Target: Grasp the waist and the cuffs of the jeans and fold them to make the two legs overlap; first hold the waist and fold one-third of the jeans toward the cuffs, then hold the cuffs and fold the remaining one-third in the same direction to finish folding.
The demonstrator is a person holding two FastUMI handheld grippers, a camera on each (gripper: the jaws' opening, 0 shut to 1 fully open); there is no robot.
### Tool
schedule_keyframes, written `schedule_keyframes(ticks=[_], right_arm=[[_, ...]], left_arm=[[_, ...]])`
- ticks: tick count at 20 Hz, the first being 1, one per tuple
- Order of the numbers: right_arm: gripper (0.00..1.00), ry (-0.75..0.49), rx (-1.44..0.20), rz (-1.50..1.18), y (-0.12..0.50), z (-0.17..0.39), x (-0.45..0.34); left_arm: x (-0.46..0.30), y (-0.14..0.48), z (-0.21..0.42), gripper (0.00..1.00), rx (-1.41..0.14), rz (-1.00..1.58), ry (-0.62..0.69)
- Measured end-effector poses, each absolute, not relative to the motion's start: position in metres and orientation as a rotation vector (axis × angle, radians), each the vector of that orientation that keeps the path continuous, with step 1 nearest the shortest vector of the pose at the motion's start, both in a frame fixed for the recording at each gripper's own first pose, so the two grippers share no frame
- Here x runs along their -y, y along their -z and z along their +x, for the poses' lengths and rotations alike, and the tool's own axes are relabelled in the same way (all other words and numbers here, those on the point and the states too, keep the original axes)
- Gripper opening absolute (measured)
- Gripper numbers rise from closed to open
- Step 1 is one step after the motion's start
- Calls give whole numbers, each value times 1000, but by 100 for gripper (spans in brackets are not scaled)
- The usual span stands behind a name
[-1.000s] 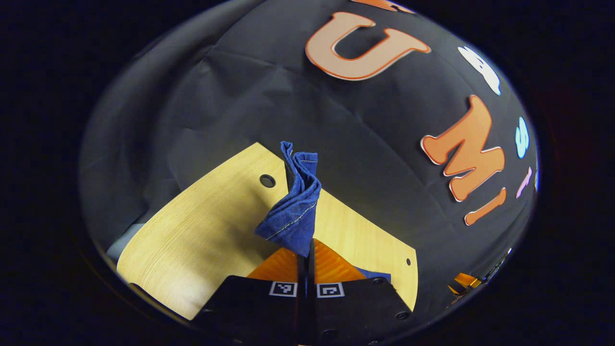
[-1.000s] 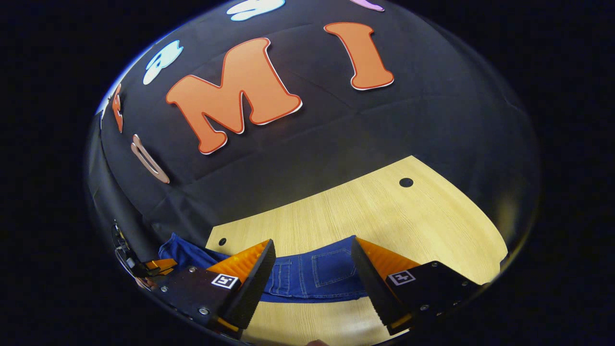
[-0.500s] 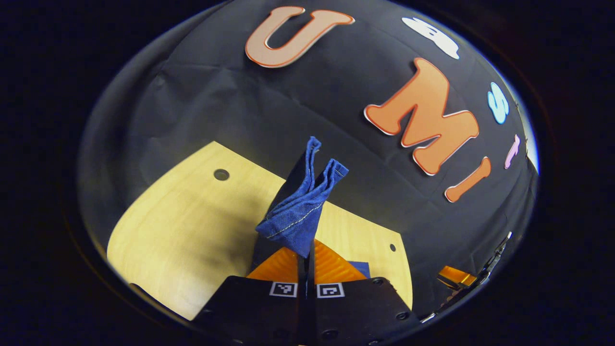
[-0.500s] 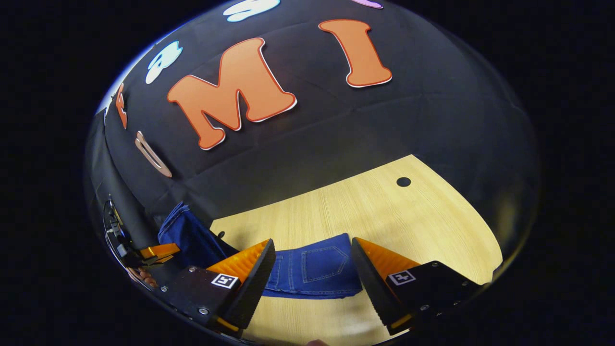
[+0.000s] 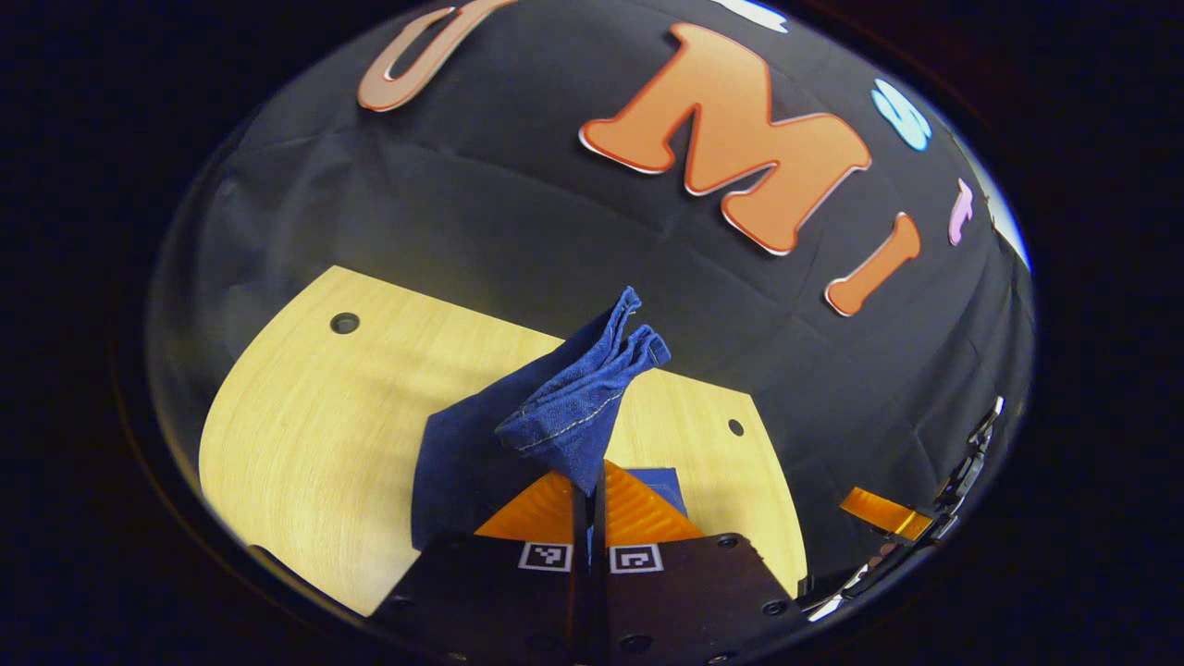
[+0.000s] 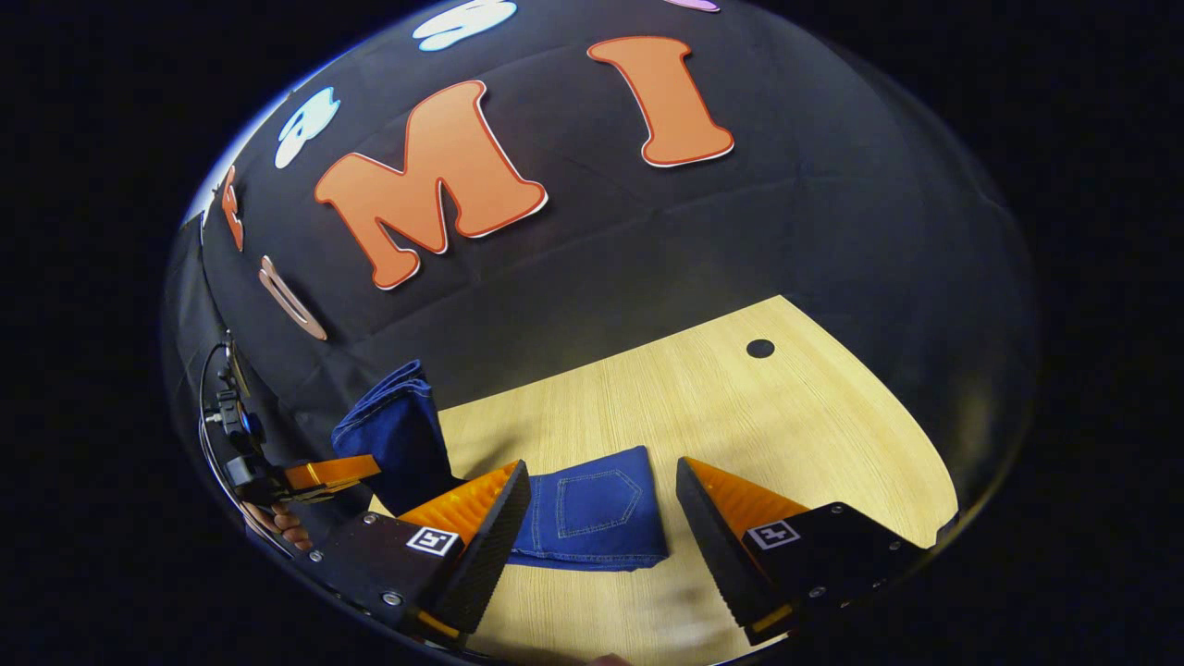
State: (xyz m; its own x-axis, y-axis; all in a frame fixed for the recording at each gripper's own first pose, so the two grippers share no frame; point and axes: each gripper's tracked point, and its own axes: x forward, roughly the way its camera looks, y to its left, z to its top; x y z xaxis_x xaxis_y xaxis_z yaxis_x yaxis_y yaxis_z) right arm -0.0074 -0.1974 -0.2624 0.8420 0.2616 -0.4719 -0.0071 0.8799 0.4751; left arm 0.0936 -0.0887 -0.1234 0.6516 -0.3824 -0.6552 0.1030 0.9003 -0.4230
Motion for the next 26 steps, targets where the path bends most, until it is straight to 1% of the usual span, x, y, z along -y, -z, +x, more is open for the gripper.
schedule_keyframes(ticks=[4, 7, 9, 10, 12, 14, 15, 16, 17, 21, 23, 26], right_arm=[[97, -142, -554, 476, 268, -4, 209], [98, -144, -563, 473, 273, -3, 213], [98, -145, -567, 465, 276, -3, 217], [98, -146, -570, 463, 277, -2, 218], [98, -146, -571, 463, 279, -1, 219], [98, -145, -565, 467, 277, 2, 219], [98, -146, -550, 464, 273, 3, 218], [98, -142, -532, 458, 268, 5, 218], [98, -144, -504, 453, 261, 7, 216], [98, -143, -357, 436, 219, 12, 206], [97, -152, -278, 414, 197, 11, 199], [97, -172, -173, 366, 167, 7, 183]], left_arm=[[134, 131, 93, 0, -840, -302, 330], [162, 140, 91, 1, -868, -225, 337], [178, 138, 83, 4, -866, -164, 386], [192, 132, 75, 5, -850, -162, 439], [215, 116, 67, 40, -802, -155, 510], [214, 105, 69, 75, -754, -111, 521], [208, 99, 69, 72, -722, -91, 518], [202, 92, 69, 74, -692, -78, 509], [196, 84, 71, 86, -660, -70, 501], [162, 45, 76, 95, -526, -52, 440], [140, 17, 77, 95, -446, -29, 388], [107, -26, 75, 95, -281, -8, 328]])
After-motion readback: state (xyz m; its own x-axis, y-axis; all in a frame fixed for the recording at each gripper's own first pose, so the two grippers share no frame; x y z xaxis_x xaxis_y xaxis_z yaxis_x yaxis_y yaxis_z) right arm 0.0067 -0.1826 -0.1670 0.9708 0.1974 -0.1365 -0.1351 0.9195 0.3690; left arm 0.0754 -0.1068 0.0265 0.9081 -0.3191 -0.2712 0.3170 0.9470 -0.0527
